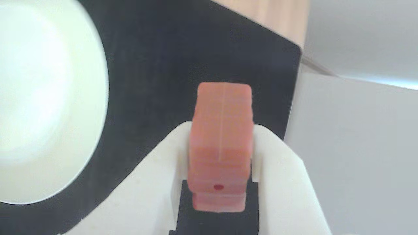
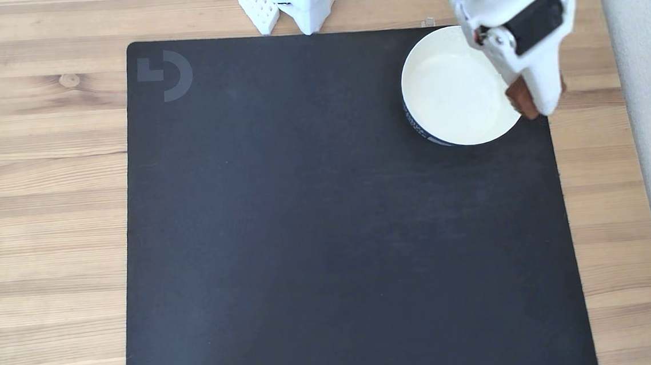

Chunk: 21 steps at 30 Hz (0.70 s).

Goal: Pick up the toy and place it on the plate

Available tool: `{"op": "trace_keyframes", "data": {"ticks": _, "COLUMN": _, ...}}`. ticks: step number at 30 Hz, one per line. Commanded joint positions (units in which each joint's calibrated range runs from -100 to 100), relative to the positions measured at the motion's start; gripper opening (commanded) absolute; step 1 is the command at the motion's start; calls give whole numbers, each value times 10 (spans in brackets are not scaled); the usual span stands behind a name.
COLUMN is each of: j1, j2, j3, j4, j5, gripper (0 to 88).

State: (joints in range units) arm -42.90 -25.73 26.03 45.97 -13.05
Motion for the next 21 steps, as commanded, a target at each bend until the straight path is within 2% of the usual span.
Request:
{"op": "trace_keyframes", "data": {"ticks": 1, "j1": -55, "j2": -77, "j3": 124, "j4": -57, "j5": -2, "gripper": 23}}
{"op": "trace_keyframes", "data": {"ticks": 4, "j1": -79, "j2": -100, "j3": 180, "j4": -65, "j5": -8, "gripper": 24}}
{"op": "trace_keyframes", "data": {"ticks": 8, "j1": -88, "j2": -122, "j3": 250, "j4": -65, "j5": -41, "gripper": 24}}
{"op": "trace_keyframes", "data": {"ticks": 21, "j1": -83, "j2": -217, "j3": 399, "j4": -62, "j5": -41, "gripper": 27}}
